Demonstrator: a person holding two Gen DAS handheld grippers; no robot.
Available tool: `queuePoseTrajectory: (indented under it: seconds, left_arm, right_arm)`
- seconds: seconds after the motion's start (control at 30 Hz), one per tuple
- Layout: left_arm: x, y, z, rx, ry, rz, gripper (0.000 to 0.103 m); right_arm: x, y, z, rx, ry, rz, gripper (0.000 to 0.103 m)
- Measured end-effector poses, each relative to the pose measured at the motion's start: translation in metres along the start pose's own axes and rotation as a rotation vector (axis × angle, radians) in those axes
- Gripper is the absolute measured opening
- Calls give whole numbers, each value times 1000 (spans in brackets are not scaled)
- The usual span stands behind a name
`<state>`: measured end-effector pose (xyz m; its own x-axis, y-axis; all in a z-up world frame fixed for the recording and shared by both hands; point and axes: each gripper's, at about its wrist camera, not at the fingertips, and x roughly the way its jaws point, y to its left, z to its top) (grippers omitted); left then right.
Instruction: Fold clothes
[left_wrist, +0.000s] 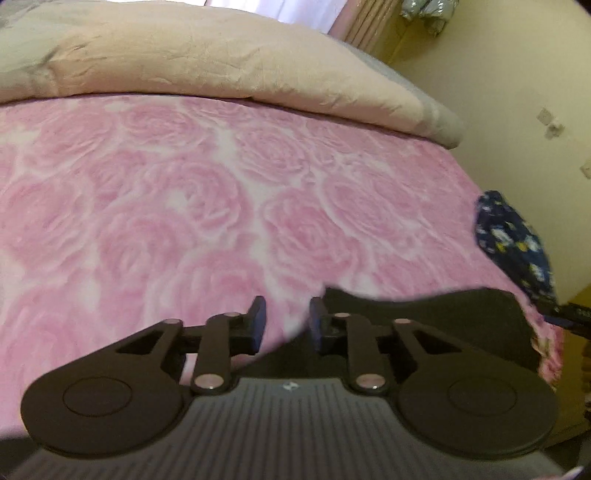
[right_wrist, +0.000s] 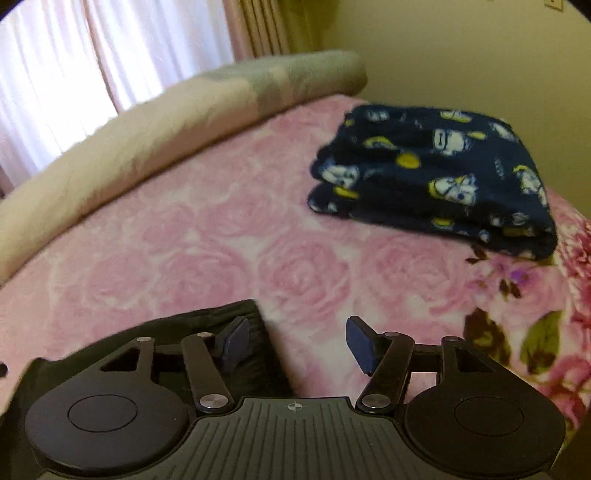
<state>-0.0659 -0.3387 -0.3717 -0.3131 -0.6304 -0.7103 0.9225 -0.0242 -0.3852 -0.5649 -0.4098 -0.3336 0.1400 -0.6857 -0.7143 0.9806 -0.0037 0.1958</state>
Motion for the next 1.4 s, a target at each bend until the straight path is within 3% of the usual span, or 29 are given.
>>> queuePoseTrajectory:
  seconds: [0.13, 0.23, 0.33, 0.5, 0.6, 0.67, 0.73, 0.8, 0.93, 1.1, 1.17, 1.23, 1.4]
  left_arm:
    - [-22, -11, -48, 27, 44, -10, 11]
    - [-8, -5, -85, 53, 88, 41, 9]
    - [-10, 5, -99, 70, 2, 17, 6]
    - [-31, 12, -106, 72, -60, -19, 6]
    - [-48, 14, -113, 84, -115, -31, 8]
    - [-52, 16, -121, 72, -144, -36, 8]
    - [-51, 19, -131, 70, -158, -28, 8]
    - [-53, 22, -144, 79, -178, -17, 8]
    - [-75, 27, -172, 85, -259, 1, 8]
    - [-128, 29, -208, 94, -389, 114, 10]
    - [-152, 33, -219, 63, -410, 180, 12]
    - [-169, 46, -229, 0, -421, 218, 14]
    - [-206, 101, -254, -232, -435, 347, 13]
  right_arm:
    - [-15, 26, -30, -93, 32, 62, 61]
    - [6, 32, -63, -209, 45, 32, 61]
    - [21, 28, -83, -273, 7, 42, 62]
    - [-4, 37, -79, -249, -47, -13, 60]
    - [-37, 53, -89, -243, -144, 44, 60]
    - [-46, 70, -108, -303, -165, 81, 60]
    - [-32, 83, -137, -390, -117, 78, 60]
    - [-16, 84, -162, -402, -127, 61, 60]
    - [-15, 79, -171, -362, -189, 67, 60]
    - [-37, 87, -172, -363, -235, 50, 60]
    - [-53, 97, -176, -348, -260, 109, 60]
    - [-59, 113, -186, -368, -231, 160, 61]
    - [-53, 154, -223, -546, -194, 73, 61]
